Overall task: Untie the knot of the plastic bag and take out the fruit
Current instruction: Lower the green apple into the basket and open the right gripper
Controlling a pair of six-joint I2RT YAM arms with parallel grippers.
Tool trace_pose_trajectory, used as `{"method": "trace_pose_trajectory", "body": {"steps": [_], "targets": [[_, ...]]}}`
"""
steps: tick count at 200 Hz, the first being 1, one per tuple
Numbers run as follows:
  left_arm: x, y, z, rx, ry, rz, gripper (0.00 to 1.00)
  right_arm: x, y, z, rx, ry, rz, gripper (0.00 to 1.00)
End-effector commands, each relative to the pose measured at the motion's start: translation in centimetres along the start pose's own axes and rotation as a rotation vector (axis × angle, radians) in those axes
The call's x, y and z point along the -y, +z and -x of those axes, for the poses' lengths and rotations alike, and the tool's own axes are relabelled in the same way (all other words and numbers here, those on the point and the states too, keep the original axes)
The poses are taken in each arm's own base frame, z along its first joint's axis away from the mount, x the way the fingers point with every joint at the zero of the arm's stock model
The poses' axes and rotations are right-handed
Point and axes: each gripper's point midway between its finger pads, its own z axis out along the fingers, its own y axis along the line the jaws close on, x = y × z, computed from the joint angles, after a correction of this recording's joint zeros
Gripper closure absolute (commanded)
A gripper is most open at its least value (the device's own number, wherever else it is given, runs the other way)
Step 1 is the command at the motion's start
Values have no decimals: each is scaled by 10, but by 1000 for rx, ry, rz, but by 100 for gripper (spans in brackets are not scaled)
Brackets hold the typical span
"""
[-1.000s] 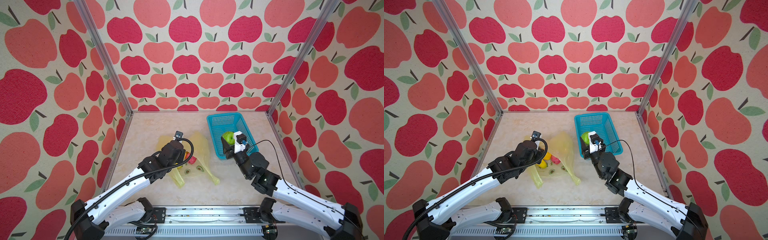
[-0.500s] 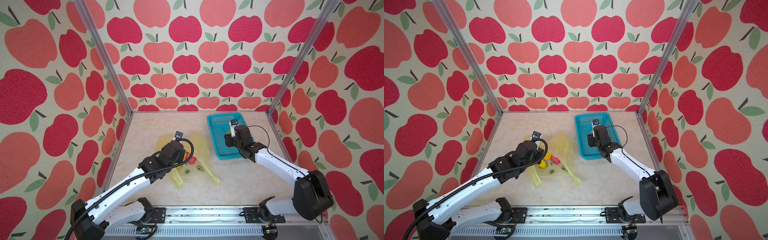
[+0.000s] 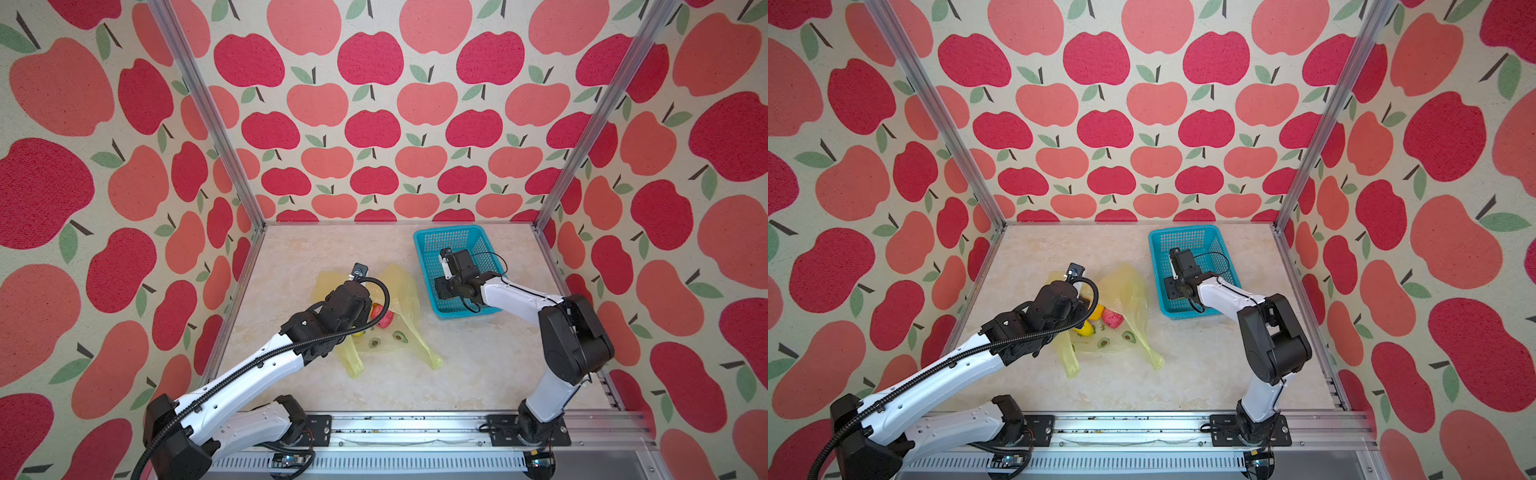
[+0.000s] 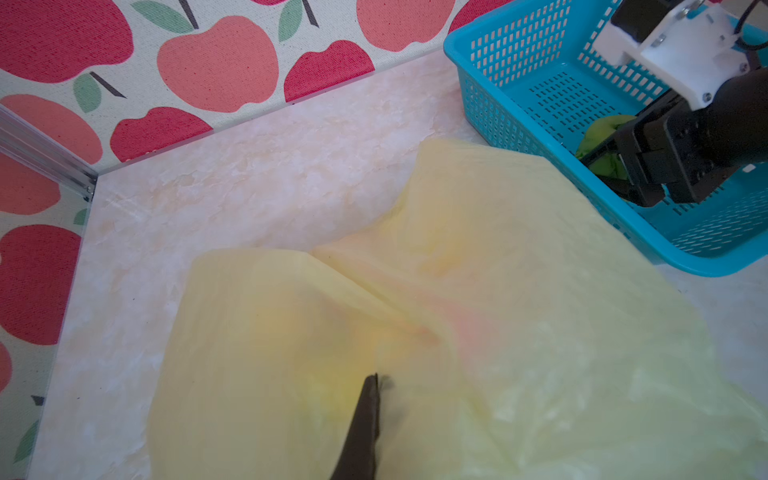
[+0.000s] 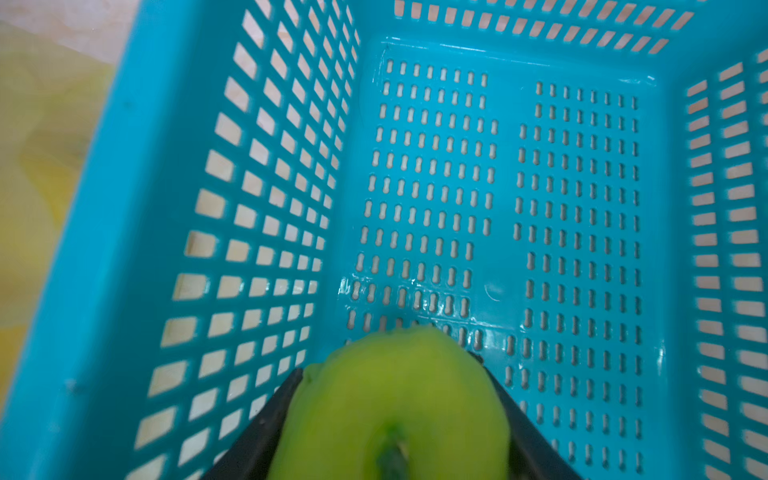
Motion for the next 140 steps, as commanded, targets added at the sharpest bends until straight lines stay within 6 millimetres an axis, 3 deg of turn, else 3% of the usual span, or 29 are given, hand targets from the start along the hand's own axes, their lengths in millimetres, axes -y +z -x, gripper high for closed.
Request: {"method": "trace_pose_trajectory", "body": {"steps": [1,35,55,107,140], "targets": [[-5,2,-2,-1,23,26,100,-4,3,4,-10,21,24,55],[-6,3,-2,-10,31,35,100,-3,8,2,-25,26,16,37],[-4,2,-2,-9,29,26,100,-4,0,5,-10,28,28,28],[-4,2,-2,-3,26,19,100,4,-44,14,123,33,16,15],[-2,3,-2,-2,23,9,100,12,-97,25,279,65,10,17]]}}
